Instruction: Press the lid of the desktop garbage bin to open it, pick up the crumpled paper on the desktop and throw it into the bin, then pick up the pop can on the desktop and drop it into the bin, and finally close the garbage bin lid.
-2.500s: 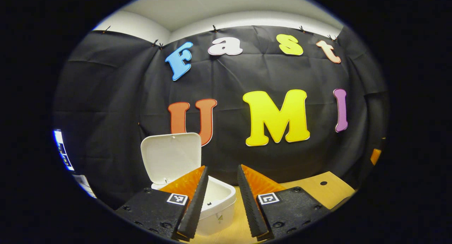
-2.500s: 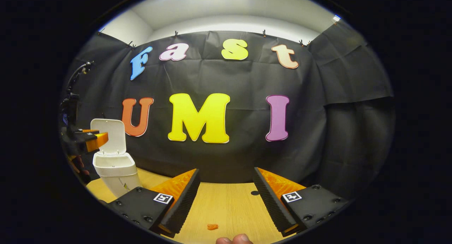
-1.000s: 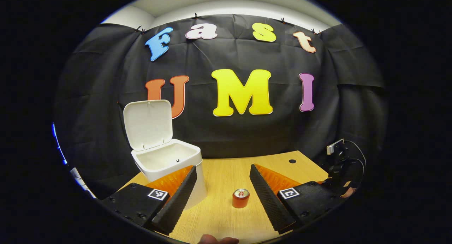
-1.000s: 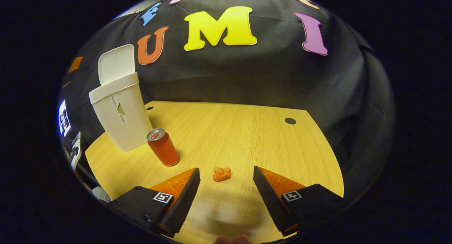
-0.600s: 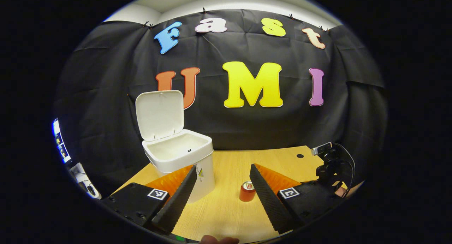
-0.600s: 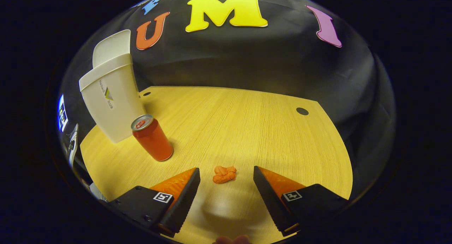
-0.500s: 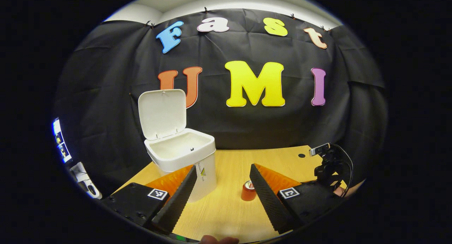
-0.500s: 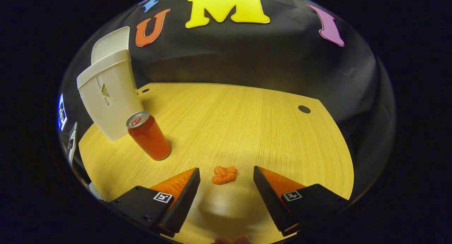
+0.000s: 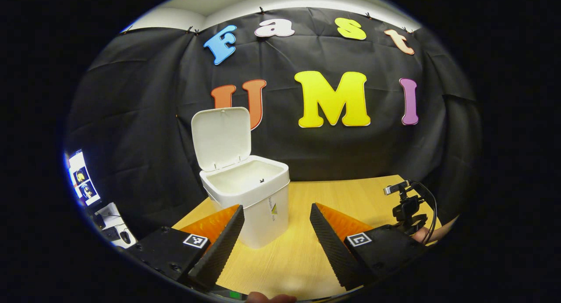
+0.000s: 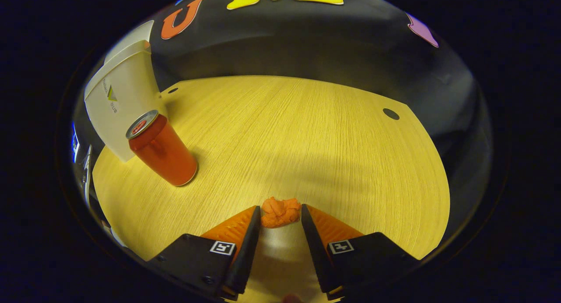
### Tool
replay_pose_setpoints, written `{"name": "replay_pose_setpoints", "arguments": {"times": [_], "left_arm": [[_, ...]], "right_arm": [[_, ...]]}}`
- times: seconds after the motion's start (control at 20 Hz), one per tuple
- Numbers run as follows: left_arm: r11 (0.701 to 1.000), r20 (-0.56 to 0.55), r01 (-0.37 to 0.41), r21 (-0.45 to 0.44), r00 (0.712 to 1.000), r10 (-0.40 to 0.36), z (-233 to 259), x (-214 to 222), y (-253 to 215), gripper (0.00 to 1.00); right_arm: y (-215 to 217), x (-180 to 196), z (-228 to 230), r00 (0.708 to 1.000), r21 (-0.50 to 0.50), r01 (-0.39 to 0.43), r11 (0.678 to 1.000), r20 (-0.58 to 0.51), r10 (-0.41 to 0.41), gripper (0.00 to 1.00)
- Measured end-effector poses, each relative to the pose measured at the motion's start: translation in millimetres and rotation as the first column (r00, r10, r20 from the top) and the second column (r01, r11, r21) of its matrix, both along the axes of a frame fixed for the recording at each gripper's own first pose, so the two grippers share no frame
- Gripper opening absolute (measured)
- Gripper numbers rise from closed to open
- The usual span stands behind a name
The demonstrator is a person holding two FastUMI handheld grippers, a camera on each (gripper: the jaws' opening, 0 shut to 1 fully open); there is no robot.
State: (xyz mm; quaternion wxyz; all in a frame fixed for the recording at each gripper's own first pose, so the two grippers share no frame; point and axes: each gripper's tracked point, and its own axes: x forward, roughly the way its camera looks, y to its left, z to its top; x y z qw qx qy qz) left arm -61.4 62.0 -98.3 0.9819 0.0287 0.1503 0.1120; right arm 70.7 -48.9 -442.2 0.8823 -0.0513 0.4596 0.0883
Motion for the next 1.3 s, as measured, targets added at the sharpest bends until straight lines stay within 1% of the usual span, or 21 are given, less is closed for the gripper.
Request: {"name": "replay_pose_setpoints", "arguments": {"times": [0.05, 0.15, 0.2, 0.25, 0.3, 0.35, 0.4, 0.45, 0.55, 0.65, 0.9, 1.0, 1.15, 1.3], "left_arm": [[1.0, 0.001, -0.004, 0.001, 1.0, 0.004, -0.6, -0.9, 1.7, 0.99], [1.0, 0.004, -0.012, 0.002, 1.0, 0.012, -1.4, -2.4, 3.8, 0.98], [1.0, 0.004, -0.015, 0.009, 1.0, 0.015, 0.2, -2.7, 5.5, 0.99], [1.0, 0.007, -0.016, 0.015, 1.0, 0.016, 2.0, -2.9, 6.6, 0.99], [1.0, 0.011, -0.015, 0.018, 1.0, 0.015, 1.3, -2.8, 6.6, 0.99], [1.0, 0.016, -0.013, 0.019, 1.0, 0.013, 2.8, -3.2, 6.7, 0.99], [1.0, 0.019, -0.009, 0.019, 1.0, 0.009, 3.2, -2.7, 7.0, 0.99], [1.0, 0.023, -0.006, 0.018, 1.0, 0.005, 3.8, -2.5, 6.5, 0.98], [1.0, 0.03, -0.001, 0.01, 1.0, 0.0, 2.8, -2.9, 7.7, 0.98], [1.0, 0.036, 0.004, -0.003, 0.999, -0.004, 1.2, -1.6, 9.8, 0.98], [0.999, 0.051, 0.03, -0.045, 0.998, -0.028, -9.3, -4.0, 10.0, 0.99], [0.998, 0.053, 0.034, -0.06, 0.998, -0.031, -15.7, -4.4, 12.1, 0.99], [0.997, 0.055, 0.025, -0.075, 0.998, -0.02, -22.5, -6.6, 21.6, 0.99], [0.996, 0.056, -0.007, -0.085, 0.998, 0.012, -24.3, -15.7, 40.2, 0.99]], "right_arm": [[1.7, -0.5, 2.2, 1.0, 0.006, -0.001, 1.0, 0.001, 0.001, 0.58], [5.3, 1.7, 1.8, 1.0, -0.002, -0.028, 1.0, 0.001, 0.028, 0.42], [2.4, 3.2, 1.3, 1.0, -0.027, -0.027, 0.999, 0.008, 0.027, 0.42], [3.6, 1.7, 2.0, 1.0, -0.028, -0.031, 0.999, -0.002, 0.031, 0.18], [4.4, -0.5, 3.3, 0.999, -0.014, -0.033, 0.999, -0.01, 0.033, 0.17], [2.4, -0.4, 5.6, 0.999, -0.028, -0.035, 0.999, -0.007, 0.035, 0.14], [1.6, -0.5, 11.8, 0.999, -0.034, -0.035, 0.999, 0.009, 0.036, 0.17], [3.1, -0.9, 17.7, 0.999, -0.024, -0.035, 0.999, 0.011, 0.036, 0.06], [6.3, -3.1, 37.8, 0.999, 0.005, -0.033, 0.999, 0.031, 0.033, 0.06], [13.1, -6.2, 67.7, 0.997, 0.035, -0.043, 0.998, 0.068, 0.04, 0.06], [36.8, -5.6, 173.2, 0.979, 0.122, -0.075, 0.99, 0.196, 0.05, 0.06], [45.7, 0.2, 222.1, 0.962, 0.135, -0.095, 0.986, 0.268, 0.056, 0.06], [70.6, 11.6, 290.1, 0.926, 0.176, -0.135, 0.975, 0.372, 0.061, 0.06], [108.1, 24.2, 337.8, 0.892, 0.203, -0.194, 0.96, 0.444, 0.086, 0.06]]}}
